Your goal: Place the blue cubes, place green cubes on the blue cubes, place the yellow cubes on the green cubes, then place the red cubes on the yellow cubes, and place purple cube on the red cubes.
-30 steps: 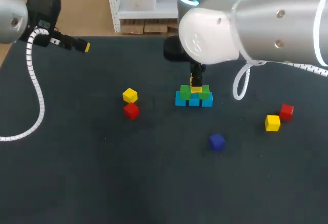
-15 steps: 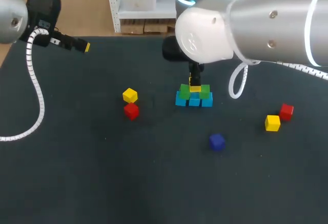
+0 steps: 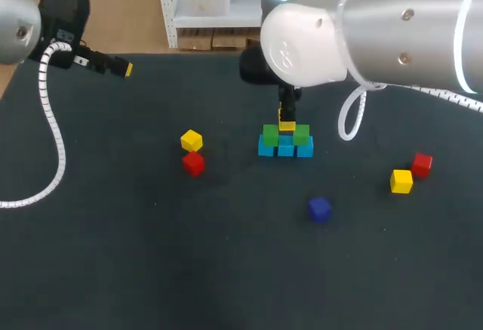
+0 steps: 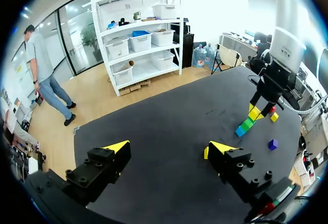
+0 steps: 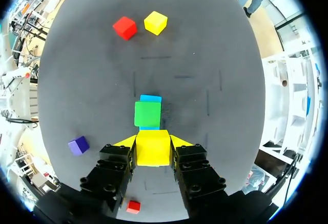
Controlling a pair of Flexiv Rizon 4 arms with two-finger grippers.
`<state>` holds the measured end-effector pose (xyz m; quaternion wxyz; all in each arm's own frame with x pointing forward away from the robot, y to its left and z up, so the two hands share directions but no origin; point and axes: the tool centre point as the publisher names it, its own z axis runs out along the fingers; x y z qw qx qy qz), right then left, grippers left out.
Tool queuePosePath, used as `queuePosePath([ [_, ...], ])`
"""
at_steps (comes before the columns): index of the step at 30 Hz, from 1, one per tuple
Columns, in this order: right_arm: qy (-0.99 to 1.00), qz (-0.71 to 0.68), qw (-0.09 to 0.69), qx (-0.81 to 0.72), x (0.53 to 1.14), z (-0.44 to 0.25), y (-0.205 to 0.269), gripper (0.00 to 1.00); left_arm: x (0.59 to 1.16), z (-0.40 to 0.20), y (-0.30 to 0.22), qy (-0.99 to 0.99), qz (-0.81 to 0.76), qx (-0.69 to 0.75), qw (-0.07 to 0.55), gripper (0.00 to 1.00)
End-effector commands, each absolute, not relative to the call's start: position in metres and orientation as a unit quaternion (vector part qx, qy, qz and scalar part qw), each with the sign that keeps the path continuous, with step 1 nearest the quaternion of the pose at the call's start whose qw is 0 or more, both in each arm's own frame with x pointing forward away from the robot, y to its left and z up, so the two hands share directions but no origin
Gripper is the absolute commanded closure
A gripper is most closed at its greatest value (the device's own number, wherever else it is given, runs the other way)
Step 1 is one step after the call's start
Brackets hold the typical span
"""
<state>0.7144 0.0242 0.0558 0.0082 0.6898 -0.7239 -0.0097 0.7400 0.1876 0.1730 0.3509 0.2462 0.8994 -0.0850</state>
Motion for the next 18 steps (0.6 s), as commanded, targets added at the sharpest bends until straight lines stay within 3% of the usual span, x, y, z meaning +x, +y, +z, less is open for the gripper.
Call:
queuePosePath([
  [1,-0.724,-0.01,0.005,0.69,0.7119,0.0564,0.0217,1.0,0.7405,0.1725,0.1892,0.898,-0.089,0.248,0.352,0.0],
  [18,-0.725,-0.016,0.005,0.689,0.7102,0.0543,0.0209,1.0,0.7405,0.1725,0.1892,0.898,-0.089,0.248,0.352,0.0],
])
